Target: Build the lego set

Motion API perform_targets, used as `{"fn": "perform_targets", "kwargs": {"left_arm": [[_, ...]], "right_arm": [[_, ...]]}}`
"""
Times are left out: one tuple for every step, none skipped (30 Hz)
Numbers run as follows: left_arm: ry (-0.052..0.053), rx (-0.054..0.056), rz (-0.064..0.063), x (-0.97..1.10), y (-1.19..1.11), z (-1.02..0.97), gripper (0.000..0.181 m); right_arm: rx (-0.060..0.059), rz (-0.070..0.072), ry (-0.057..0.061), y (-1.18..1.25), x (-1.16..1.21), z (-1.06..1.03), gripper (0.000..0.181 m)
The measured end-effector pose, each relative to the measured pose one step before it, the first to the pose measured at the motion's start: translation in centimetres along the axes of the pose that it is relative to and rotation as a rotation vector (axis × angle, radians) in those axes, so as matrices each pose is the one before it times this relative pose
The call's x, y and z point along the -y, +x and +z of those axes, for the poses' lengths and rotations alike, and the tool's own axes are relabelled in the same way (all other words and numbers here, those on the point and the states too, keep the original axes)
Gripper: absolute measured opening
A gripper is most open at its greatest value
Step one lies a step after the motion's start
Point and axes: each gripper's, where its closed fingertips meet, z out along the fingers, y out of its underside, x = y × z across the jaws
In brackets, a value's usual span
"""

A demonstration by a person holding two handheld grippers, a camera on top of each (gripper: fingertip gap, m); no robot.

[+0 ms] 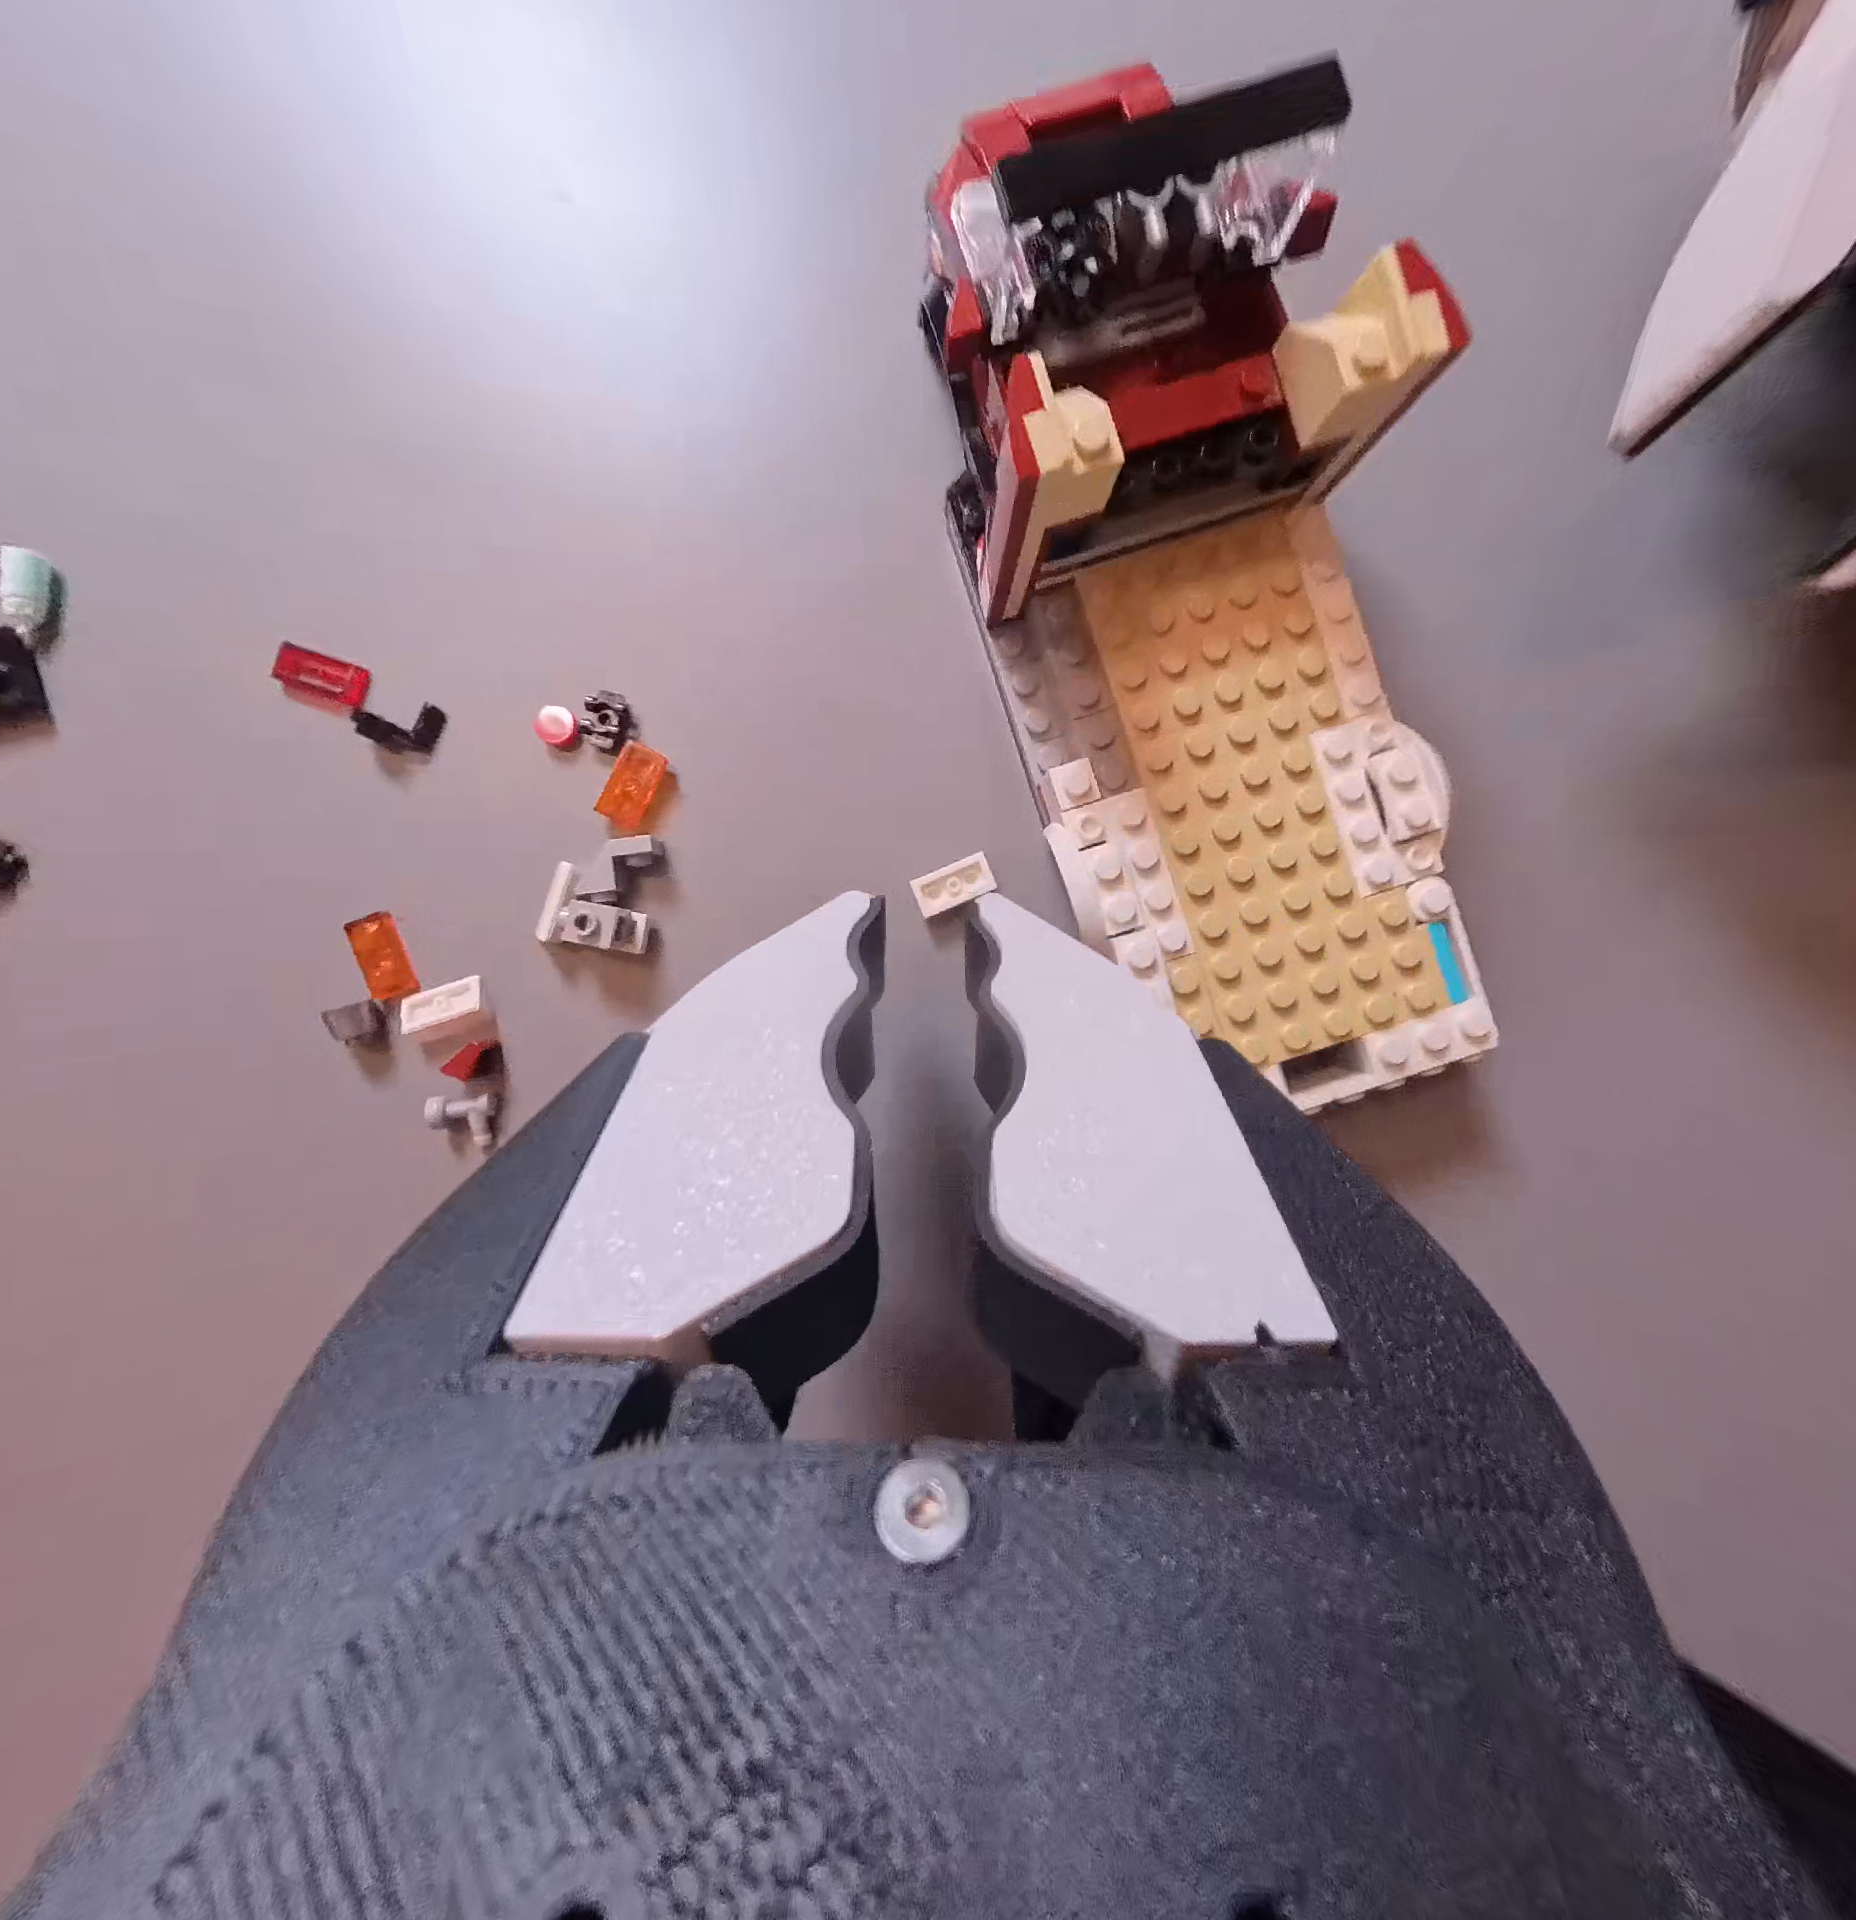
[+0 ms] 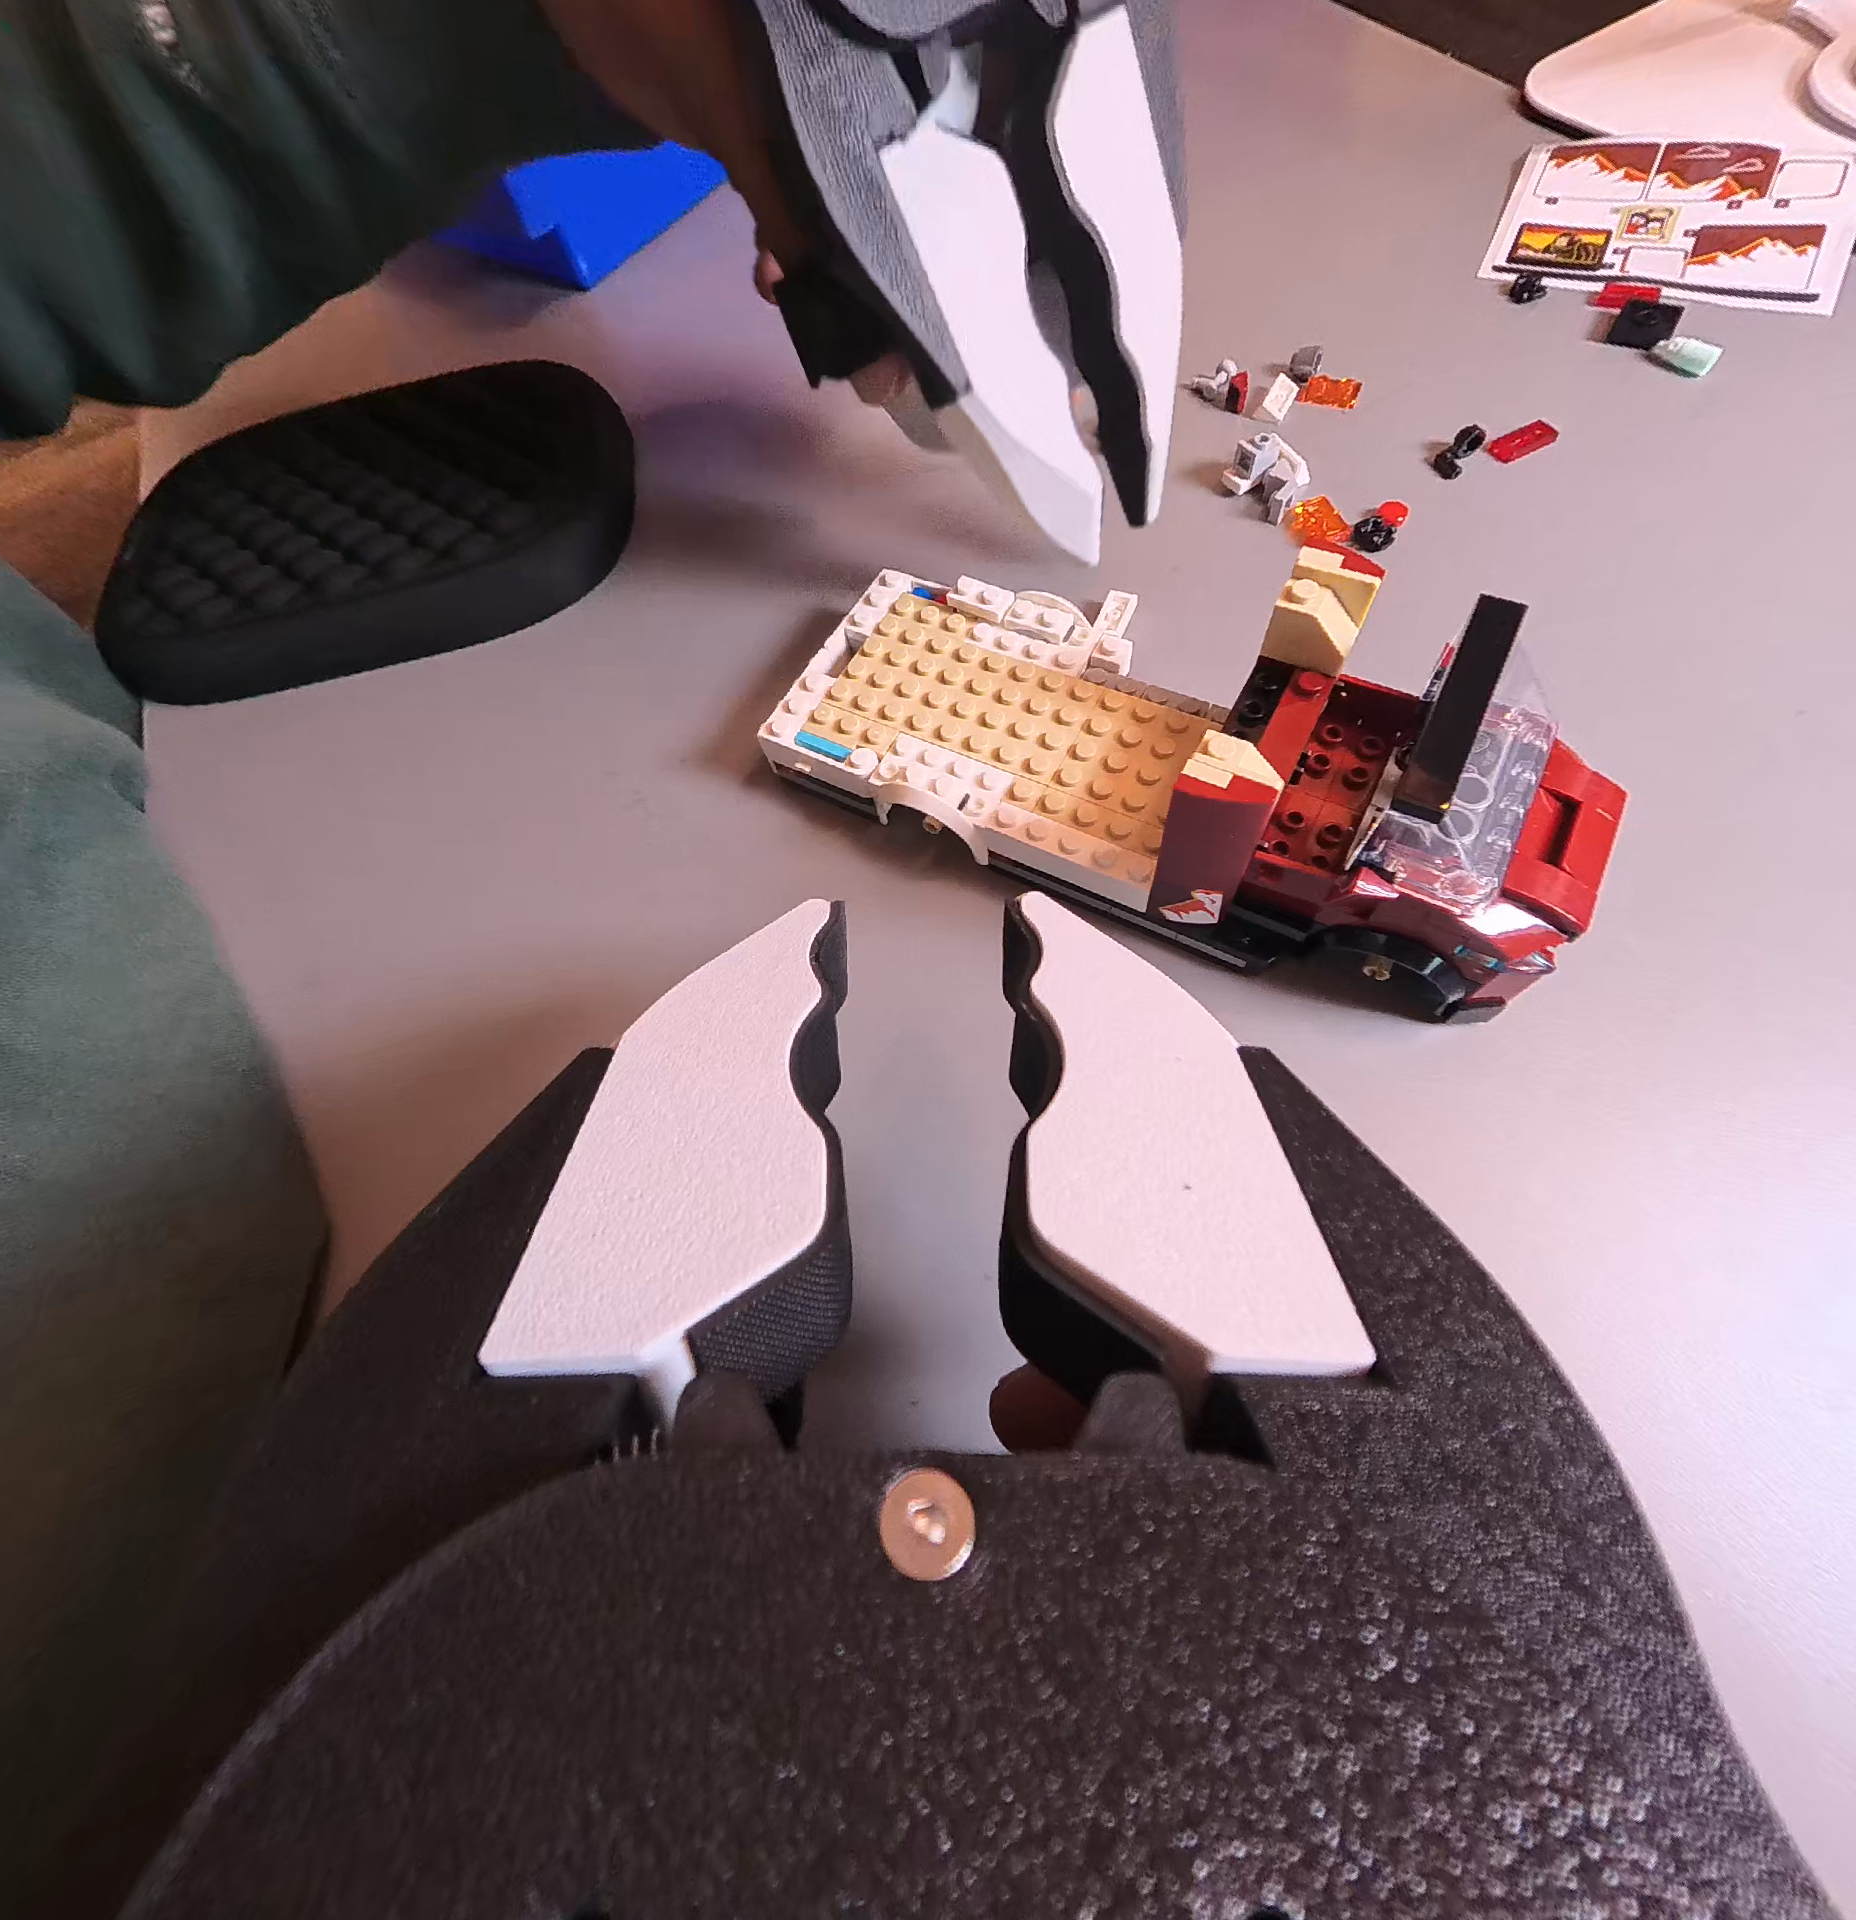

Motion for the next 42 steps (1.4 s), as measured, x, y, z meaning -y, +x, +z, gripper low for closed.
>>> {"fn": "perform_targets", "kwargs": {"left_arm": [[-0.0247,-0.0012,0.0519,-0.324,-0.026,0.405,0.016],[-0.0201,0.0053,0.0461,-0.208,-0.107,0.336,0.017],[-0.0132,0.0043,0.0418,-0.057,-0.063,0.234,0.019],[-0.0054,-0.0042,0.0414,0.086,0.101,0.117,0.020],[-0.0025,-0.0031,0.0388,0.155,0.081,0.069,0.020],[-0.0081,-0.0020,0.0350,0.073,0.017,0.059,0.020],[-0.0130,-0.0080,0.0310,-0.015,0.091,0.065,0.019],[-0.0119,-0.0063,0.0239,0.001,0.043,0.067,0.019],[-0.0085,-0.0076,0.0200,-0.002,0.053,0.059,0.019],[-0.0089,-0.0099,0.0162,-0.043,0.078,0.041,0.016],[-0.0116,-0.0120,0.0121,-0.113,0.117,0.050,0.013],[-0.0067,-0.0100,0.0102,-0.105,0.108,0.070,0.009],[-0.0023,0.0009,0.0044,-0.092,-0.030,0.075,0.005],[0.0030,0.0020,-0.0037,-0.053,-0.038,0.051,0.003],[0.0075,-0.0041,-0.0103,-0.035,0.076,0.000,0.001],[0.0125,-0.0024,-0.0145,-0.012,0.079,-0.063,0.001],[0.0178,0.0118,-0.0189,0.002,-0.122,-0.173,0.001],[0.0301,0.0078,-0.0256,0.126,-0.075,-0.289,0.001],[0.0418,0.0009,-0.0370,0.292,0.005,-0.410,0.001],[0.0574,-0.0069,-0.0412,0.565,0.147,-0.519,0.001],[0.0729,-0.0173,-0.0401,0.870,0.401,-0.626,0.001],[0.0859,-0.0313,-0.0369,1.153,0.725,-0.671,0.001],[0.0984,-0.0419,-0.0362,1.417,0.988,-0.628,0.001],[0.1027,-0.0444,-0.0380,1.516,1.101,-0.466,0.001],[0.0939,-0.0378,-0.0312,1.363,1.049,-0.272,0.001],[0.0853,-0.0289,-0.0228,1.173,0.937,-0.090,0.001],[0.0698,-0.0319,-0.0201,0.902,0.951,0.055,0.001],[0.0519,-0.0306,-0.0207,0.607,0.866,0.163,0.001],[0.0412,-0.0225,-0.0184,0.441,0.670,0.194,0.001],[0.0314,-0.0255,-0.0175,0.278,0.624,0.198,0.001],[0.0231,-0.0282,-0.0193,0.178,0.596,0.166,0.001],[0.0173,-0.0206,-0.0155,0.100,0.427,0.116,0.001],[0.0094,-0.0118,-0.0095,0.022,0.281,0.058,0.000],[0.0050,-0.0131,-0.0065,-0.034,0.290,0.007,0.000],[0.0036,-0.0126,-0.0075,-0.043,0.271,0.005,0.000],[-0.0059,-0.0073,-0.0049,-0.174,0.168,0.009,0.000],[-0.0046,-0.0035,0.0012,-0.146,0.131,-0.027,0.000],[0.0005,-0.0036,-0.0002,-0.045,0.112,-0.092,0.001],[-0.0037,-0.0070,-0.0044,-0.099,0.153,-0.065,0.001],[-0.0068,-0.0054,-0.0031,-0.170,0.108,-0.031,0.001],[-0.0070,-0.0063,-0.0023,-0.179,0.131,-0.019,0.001],[-0.0047,-0.0040,-0.0037,-0.149,0.088,0.005,0.000]], "right_arm": [[0.0013,0.0007,-0.0001,-0.008,-0.011,0.000,0.029],[0.0013,0.0007,0.0002,-0.007,-0.006,0.002,0.029],[0.0014,0.0000,0.0009,-0.012,0.011,-0.015,0.029],[0.0014,0.0003,0.0007,-0.015,0.004,-0.003,0.029],[0.0016,0.0008,0.0000,-0.003,-0.005,0.004,0.029],[0.0022,0.0013,-0.0003,-0.014,-0.009,0.001,0.029],[0.0021,0.0011,0.0000,-0.007,-0.010,-0.005,0.029],[0.0017,0.0011,0.0001,-0.008,0.004,-0.001,0.029],[0.0014,0.0009,0.0000,-0.006,-0.013,-0.008,0.029],[0.0012,0.0006,0.0000,-0.005,-0.009,0.000,0.029],[0.0004,0.0003,-0.0001,-0.008,-0.001,-0.001,0.029],[-0.0002,-0.0002,0.0001,0.004,0.002,0.001,0.029],[-0.0007,0.0000,0.0006,0.005,0.000,-0.007,0.029],[-0.0006,0.0008,0.0008,0.019,0.005,-0.007,0.029],[0.0000,0.0020,0.0010,0.017,0.008,-0.011,0.029],[0.0004,0.0031,0.0011,0.031,0.011,0.004,0.029],[0.0010,0.0033,0.0018,0.018,0.012,-0.003,0.029],[0.0014,0.0018,0.0051,0.011,0.070,-0.030,0.029],[0.0004,-0.0011,0.0101,0.025,0.146,-0.048,0.028],[-0.0017,-0.0046,0.0169,0.039,0.273,-0.065,0.028],[-0.0015,-0.0061,0.0240,0.044,0.412,-0.084,0.028],[0.0012,-0.0051,0.0319,0.038,0.568,-0.081,0.027],[0.0015,-0.0008,0.0383,0.050,0.728,-0.097,0.027],[0.0016,0.0022,0.0404,0.055,0.845,-0.066,0.025],[-0.0006,0.0016,0.0365,0.067,0.870,-0.051,0.024],[-0.0046,-0.0029,0.0319,0.083,0.844,-0.002,0.023],[-0.0045,-0.0106,0.0275,-0.002,0.777,0.032,0.021],[-0.0044,-0.0210,0.0223,-0.082,0.668,0.066,0.021],[-0.0061,-0.0320,0.0184,-0.114,0.562,0.095,0.020],[-0.0049,-0.0404,0.0168,-0.181,0.504,0.084,0.019],[-0.0036,-0.0434,0.0125,-0.229,0.406,0.098,0.017],[-0.0040,-0.0409,0.0081,-0.255,0.316,0.091,0.015],[-0.0044,-0.0356,0.0061,-0.232,0.244,0.102,0.014],[0.0020,-0.0286,0.0002,-0.281,0.131,0.132,0.013],[0.0109,-0.0198,-0.0049,-0.376,0.035,0.141,0.013],[0.0118,-0.0126,-0.0007,-0.341,0.072,0.110,0.013],[0.0073,-0.0103,0.0019,-0.248,0.066,0.063,0.012],[0.0034,-0.0107,0.0025,-0.170,0.045,0.033,0.012],[0.0054,-0.0085,0.0000,-0.153,-0.002,0.032,0.012],[0.0074,-0.0077,-0.0047,-0.167,-0.056,0.037,0.011],[0.0029,-0.0108,-0.0078,-0.078,-0.110,0.046,0.008],[0.0065,-0.0123,-0.0060,-0.126,-0.089,0.034,0.008]]}}
